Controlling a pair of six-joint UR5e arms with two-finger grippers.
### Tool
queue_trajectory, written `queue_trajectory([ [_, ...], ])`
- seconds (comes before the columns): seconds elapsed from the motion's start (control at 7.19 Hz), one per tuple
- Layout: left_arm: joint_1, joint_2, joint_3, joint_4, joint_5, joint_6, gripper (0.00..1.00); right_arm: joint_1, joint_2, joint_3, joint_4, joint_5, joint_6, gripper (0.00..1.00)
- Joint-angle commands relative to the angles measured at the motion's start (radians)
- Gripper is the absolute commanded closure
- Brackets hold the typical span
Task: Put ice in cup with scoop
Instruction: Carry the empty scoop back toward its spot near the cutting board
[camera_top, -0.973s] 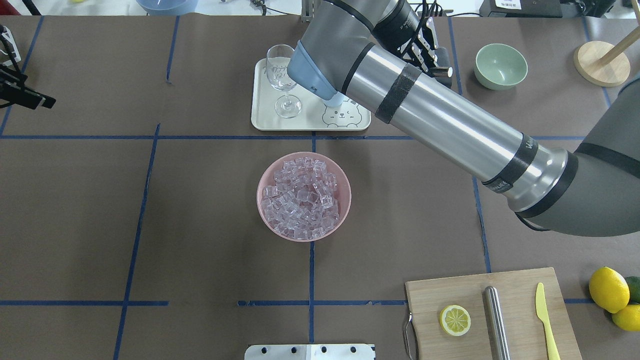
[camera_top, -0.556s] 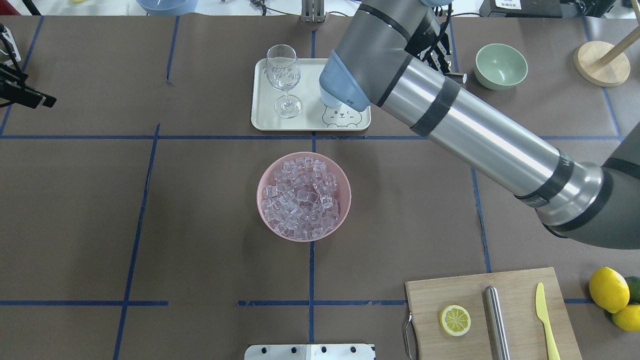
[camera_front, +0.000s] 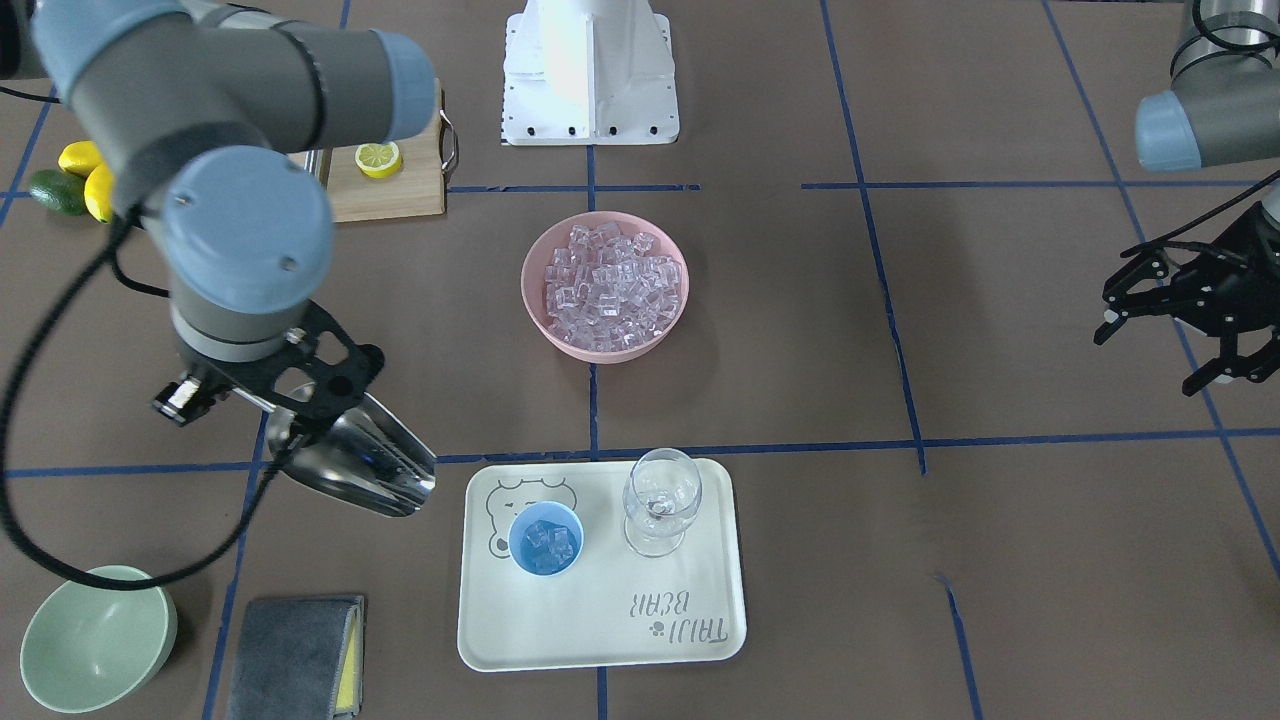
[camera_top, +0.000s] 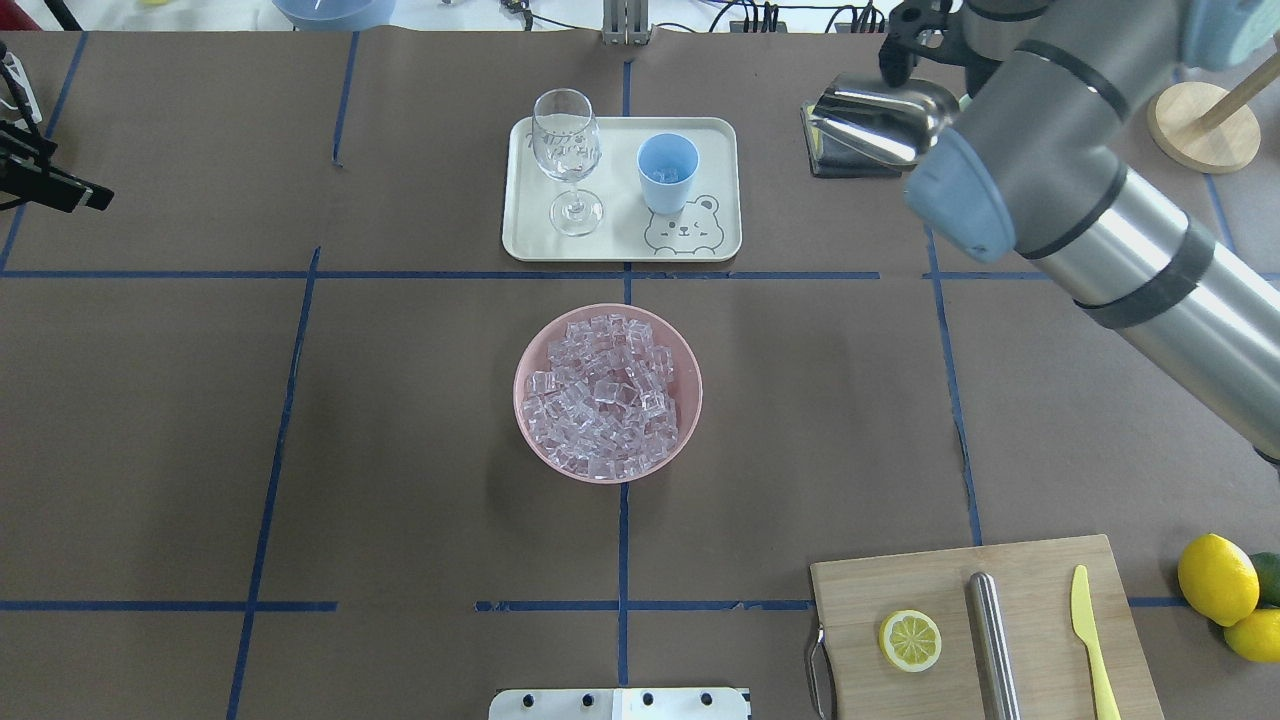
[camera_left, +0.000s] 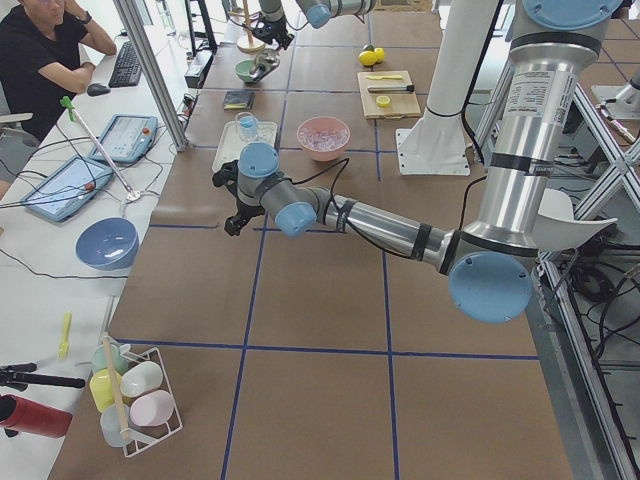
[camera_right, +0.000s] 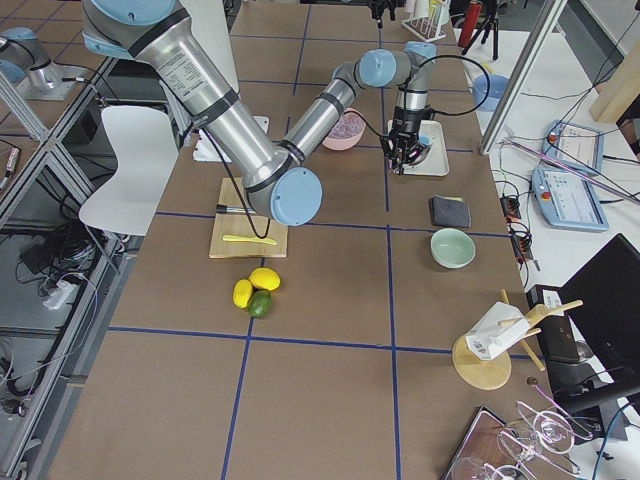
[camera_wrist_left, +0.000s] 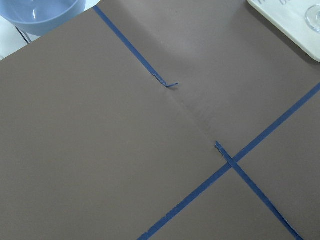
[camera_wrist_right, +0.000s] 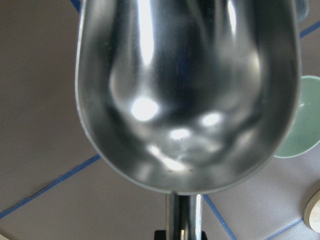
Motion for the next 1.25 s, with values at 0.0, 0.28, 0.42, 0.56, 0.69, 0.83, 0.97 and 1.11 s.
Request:
queue_trajectory([
  [0.0, -0.001, 0.0, -0.023, 0.001, 0.001, -0.001, 0.0, 0.042, -0.137, 0.142, 0.017, 0.003, -0.002, 1.0],
  [0.28, 0.001, -0.009, -0.028, 0.001, 0.004, -0.004, 0.0, 0.111, -0.211, 0.16, 0.028, 0.076, 0.01, 1.0],
  [0.42, 0.001, -0.014, -0.03, 0.001, 0.004, -0.007, 0.0, 0.154, -0.267, 0.155, 0.028, 0.17, 0.062, 1.0],
  [0.56, 0.001, -0.018, -0.037, 0.001, 0.006, -0.008, 0.0, 0.18, -0.327, 0.164, 0.031, 0.22, 0.092, 1.0],
  [0.69, 0.001, -0.02, -0.037, 0.001, 0.01, -0.008, 0.0, 0.182, -0.372, 0.178, 0.031, 0.237, 0.099, 1.0],
  [0.83, 0.001, -0.02, -0.037, 0.001, 0.012, -0.008, 0.0, 0.181, -0.473, 0.219, 0.043, 0.292, 0.157, 1.0],
  [0.97, 0.001, -0.026, -0.037, 0.001, 0.012, -0.008, 0.0, 0.181, -0.574, 0.25, 0.148, 0.333, 0.285, 1.0],
  [1.11, 0.001, -0.026, -0.037, 0.001, 0.012, -0.008, 0.0, 0.179, -0.651, 0.258, 0.283, 0.36, 0.432, 1.0],
])
